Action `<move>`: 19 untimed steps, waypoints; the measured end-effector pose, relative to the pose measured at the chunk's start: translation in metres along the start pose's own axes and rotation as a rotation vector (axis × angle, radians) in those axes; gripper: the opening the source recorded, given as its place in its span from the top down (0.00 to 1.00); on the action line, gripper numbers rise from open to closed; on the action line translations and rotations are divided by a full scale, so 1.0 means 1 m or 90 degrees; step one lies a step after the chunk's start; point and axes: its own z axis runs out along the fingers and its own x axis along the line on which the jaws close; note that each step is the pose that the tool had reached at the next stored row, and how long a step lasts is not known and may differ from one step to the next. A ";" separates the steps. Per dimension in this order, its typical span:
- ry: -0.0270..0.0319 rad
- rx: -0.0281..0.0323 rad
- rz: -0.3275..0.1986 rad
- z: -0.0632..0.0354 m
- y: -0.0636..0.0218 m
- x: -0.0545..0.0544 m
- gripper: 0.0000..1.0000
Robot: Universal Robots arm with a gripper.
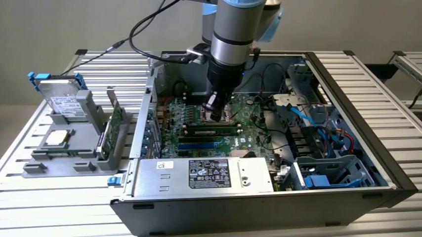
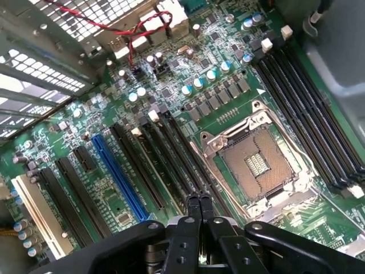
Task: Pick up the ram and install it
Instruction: 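Press down the ram until it locks into place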
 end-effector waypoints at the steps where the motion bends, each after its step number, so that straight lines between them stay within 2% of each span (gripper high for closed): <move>1: -0.0010 -0.0001 0.009 0.0001 0.0000 0.000 0.90; 8: -0.0079 -0.0002 0.072 0.0013 -0.0001 0.000 0.90; 19: -0.0215 0.0037 0.171 0.0049 -0.0004 0.000 0.90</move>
